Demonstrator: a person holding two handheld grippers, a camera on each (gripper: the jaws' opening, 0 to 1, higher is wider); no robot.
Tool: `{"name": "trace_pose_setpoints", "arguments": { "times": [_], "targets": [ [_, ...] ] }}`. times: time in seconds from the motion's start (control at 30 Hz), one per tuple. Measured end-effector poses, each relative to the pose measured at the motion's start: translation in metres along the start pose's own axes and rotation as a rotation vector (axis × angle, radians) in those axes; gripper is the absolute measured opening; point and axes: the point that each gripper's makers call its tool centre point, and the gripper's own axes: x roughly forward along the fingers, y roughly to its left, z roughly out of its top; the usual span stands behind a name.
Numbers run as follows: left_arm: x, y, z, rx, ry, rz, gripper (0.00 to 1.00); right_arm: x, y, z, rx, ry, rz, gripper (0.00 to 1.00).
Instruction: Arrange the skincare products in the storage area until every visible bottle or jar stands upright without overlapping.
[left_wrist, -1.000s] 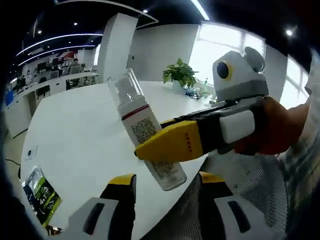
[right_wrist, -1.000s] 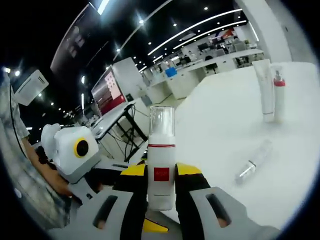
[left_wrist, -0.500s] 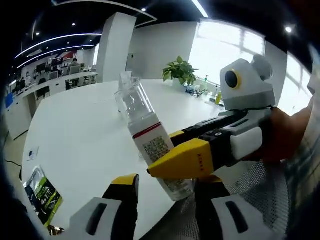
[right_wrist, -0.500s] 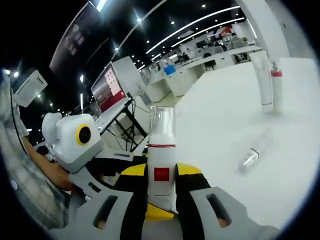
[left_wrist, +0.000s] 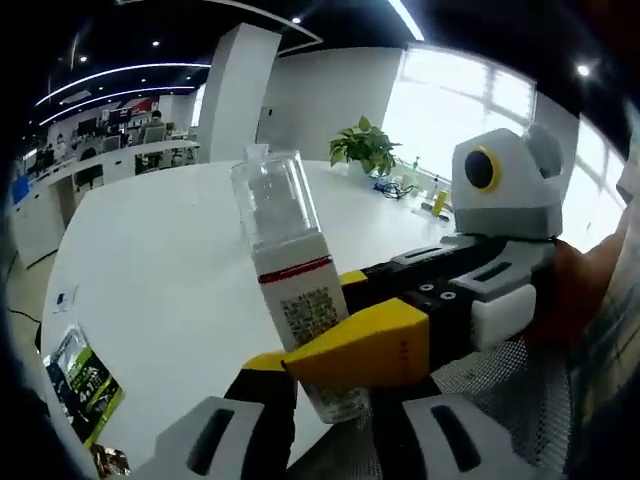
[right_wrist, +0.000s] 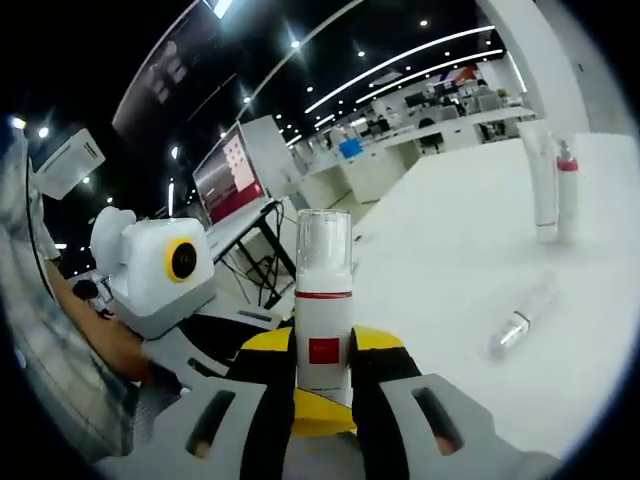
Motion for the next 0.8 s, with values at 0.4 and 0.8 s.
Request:
{"name": "trace_pose_setpoints", "arguments": {
  "times": [0.4, 0.8],
  "targets": [
    [-0.005, -0.001, 0.004, -0.036, -0.023, -0.023, 0.24, -0.007, 0.004, 0.004, 0.019, 0.011, 0.053, 0.19],
    [-0.017, -0.024, 0.019, -0.125, -0.108, -0.202, 0.23, -0.022, 0.023, 0.024, -0.056, 0.038, 0.219, 0.21]
  ]
}}
